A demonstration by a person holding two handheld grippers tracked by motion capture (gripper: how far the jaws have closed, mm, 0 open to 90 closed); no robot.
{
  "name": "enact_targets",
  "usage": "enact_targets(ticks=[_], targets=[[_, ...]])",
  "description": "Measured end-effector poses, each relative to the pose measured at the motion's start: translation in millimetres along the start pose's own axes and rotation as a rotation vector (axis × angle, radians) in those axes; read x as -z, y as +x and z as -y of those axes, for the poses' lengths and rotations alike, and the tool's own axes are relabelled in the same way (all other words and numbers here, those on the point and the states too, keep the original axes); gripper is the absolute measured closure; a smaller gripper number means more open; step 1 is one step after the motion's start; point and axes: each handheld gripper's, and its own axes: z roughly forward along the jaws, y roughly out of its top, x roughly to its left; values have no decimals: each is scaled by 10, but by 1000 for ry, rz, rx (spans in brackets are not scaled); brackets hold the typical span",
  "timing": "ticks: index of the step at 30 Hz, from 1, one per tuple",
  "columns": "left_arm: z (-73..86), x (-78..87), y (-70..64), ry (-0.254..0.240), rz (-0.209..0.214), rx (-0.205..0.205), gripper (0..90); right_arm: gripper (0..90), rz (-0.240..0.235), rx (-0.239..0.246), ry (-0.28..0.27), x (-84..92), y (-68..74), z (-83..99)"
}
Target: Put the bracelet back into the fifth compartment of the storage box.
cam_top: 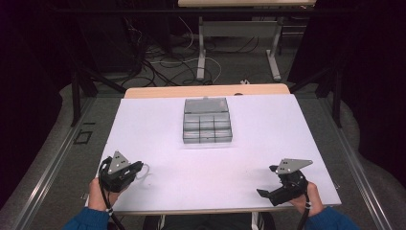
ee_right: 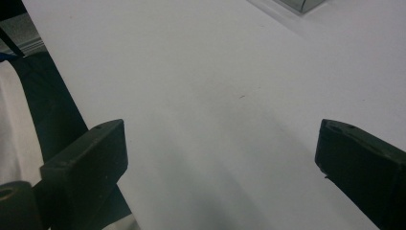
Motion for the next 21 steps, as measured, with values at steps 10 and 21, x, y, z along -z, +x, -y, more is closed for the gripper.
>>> enact_targets(ticks=[10, 21], targets=[[-34, 33, -35, -24, -6, -2, 856, 36, 2, -8, 3, 0, 6, 1], [-105, 45, -78, -62, -17, -9, 856, 36, -3, -2, 1, -7, -2, 2]])
